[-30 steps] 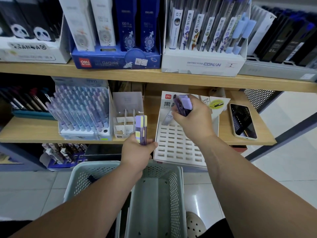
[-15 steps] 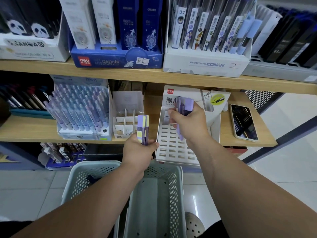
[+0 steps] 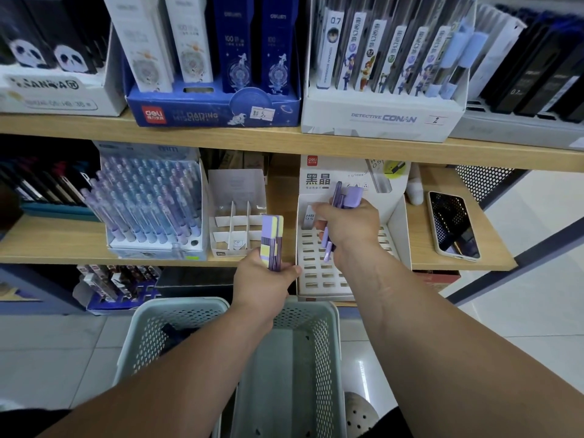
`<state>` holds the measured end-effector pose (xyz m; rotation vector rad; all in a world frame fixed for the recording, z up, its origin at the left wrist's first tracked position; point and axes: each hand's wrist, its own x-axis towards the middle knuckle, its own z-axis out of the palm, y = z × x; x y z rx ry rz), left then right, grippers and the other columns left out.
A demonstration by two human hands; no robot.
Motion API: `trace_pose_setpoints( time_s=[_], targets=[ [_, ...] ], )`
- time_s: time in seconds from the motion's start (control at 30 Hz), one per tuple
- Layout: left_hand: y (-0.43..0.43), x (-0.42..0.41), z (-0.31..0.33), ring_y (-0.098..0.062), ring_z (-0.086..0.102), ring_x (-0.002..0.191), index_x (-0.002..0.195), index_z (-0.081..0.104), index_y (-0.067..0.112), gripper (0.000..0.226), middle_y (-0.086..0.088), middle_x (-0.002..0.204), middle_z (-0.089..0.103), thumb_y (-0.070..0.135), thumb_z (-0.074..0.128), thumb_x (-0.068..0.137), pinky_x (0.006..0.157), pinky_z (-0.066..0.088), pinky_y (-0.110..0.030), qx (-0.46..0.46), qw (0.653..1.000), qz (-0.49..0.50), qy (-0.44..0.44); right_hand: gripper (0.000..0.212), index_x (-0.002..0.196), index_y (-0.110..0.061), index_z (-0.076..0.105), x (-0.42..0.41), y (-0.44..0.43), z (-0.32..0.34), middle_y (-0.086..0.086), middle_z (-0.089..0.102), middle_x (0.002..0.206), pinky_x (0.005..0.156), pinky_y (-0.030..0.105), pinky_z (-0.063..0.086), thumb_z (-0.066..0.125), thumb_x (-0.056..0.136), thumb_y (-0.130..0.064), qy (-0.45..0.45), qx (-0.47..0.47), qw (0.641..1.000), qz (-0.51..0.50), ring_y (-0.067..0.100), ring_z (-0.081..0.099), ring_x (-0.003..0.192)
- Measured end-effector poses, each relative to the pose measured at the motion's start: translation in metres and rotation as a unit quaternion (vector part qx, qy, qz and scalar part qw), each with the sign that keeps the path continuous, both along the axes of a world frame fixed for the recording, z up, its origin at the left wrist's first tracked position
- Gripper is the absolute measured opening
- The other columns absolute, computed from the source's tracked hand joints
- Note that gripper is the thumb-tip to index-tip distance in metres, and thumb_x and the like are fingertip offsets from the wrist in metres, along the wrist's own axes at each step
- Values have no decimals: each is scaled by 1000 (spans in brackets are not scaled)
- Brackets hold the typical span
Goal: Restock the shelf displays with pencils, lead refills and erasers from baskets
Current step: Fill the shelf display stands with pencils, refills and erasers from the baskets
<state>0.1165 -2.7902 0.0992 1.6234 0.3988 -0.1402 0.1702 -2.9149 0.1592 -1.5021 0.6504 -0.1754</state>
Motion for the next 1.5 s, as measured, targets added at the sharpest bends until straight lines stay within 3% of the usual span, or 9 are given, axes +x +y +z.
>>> trace_pose_setpoints(
  time_s=[0.23, 0.4, 0.53, 0.67, 0.97, 1.13, 1.27, 1.37, 1.5],
  targets=[
    [-1, 8, -4, -20, 55, 57, 87, 64, 14, 23, -6, 78, 73, 15, 84, 77, 57, 47, -29, -11, 1000, 3, 16, 22, 96, -11, 67, -8, -12, 3, 3, 66, 67, 42, 18, 44, 82, 81, -15, 1, -15, 1000, 17, 6, 57, 41],
    [-18, 15, -6, -20, 51, 58, 82, 62, 17, 27, -1, 67, 63, 27, 86, 76, 59, 45, -31, -16, 1000, 17, 21, 22, 86, -18, 64, -17, -38, 3, 5, 69, 75, 65, 35, 57, 85, 79, -18, 15, -19, 999, 35, 16, 68, 62],
    [-30, 19, -6, -22, 55, 59, 89, 63, 19, 32, -3, 72, 68, 39, 85, 76, 60, 49, -31, 2, 999, 14, 43, 20, 88, -16, 66, -26, -54, 3, 6, 70, 77, 63, 35, 57, 85, 80, -18, 31, -15, 998, 61, 19, 67, 64],
    [-28, 19, -3, -22, 51, 53, 91, 63, 12, 38, -15, 75, 69, 44, 81, 79, 48, 42, -27, -15, 998, 14, 56, 19, 92, -14, 68, -32, -54, 7, 5, 71, 77, 66, 35, 58, 83, 82, -21, 34, 2, 995, 98, 18, 67, 66],
    [34, -2, 23, -14, 46, 44, 83, 57, 16, 27, -4, 61, 55, 39, 65, 94, 45, 34, -26, 23, 998, -64, 15, 15, 90, -9, 67, -30, -17, 9, 11, 62, 70, 56, 31, 53, 76, 80, -3, 34, -39, 979, 198, 22, 60, 56],
    [97, -14, 34, -17, 55, 56, 98, 65, 28, 15, -5, 85, 71, 43, 62, 96, 49, 41, -28, 96, 992, -75, -14, 15, 96, -5, 67, -23, 15, 7, 11, 62, 74, 53, 26, 52, 73, 83, 0, 32, -61, 972, 227, 21, 60, 56],
    [130, -13, 35, -18, 51, 54, 107, 63, 16, 29, -8, 85, 70, 42, 62, 96, 45, 39, -29, 49, 997, -47, 38, 13, 98, -2, 68, -18, 41, -1, 9, 65, 65, 54, 25, 55, 70, 85, -3, 34, -80, 963, 255, 20, 65, 60],
    [136, -14, 35, -16, 48, 50, 99, 56, 9, 33, -6, 69, 61, 42, 63, 96, 45, 38, -28, 16, 996, -47, 80, 9, 95, -7, 68, -17, 58, -7, 9, 65, 65, 62, 32, 55, 70, 85, -6, 38, -100, 952, 286, 22, 69, 65],
    [132, -14, 38, -16, 44, 48, 93, 49, 12, 31, -5, 65, 55, 38, 64, 96, 45, 36, -27, -25, 994, -49, 94, 15, 95, 0, 65, -17, 72, -13, 15, 65, 66, 57, 32, 53, 69, 82, -7, 62, -127, 939, 315, 21, 62, 55]
  ],
)
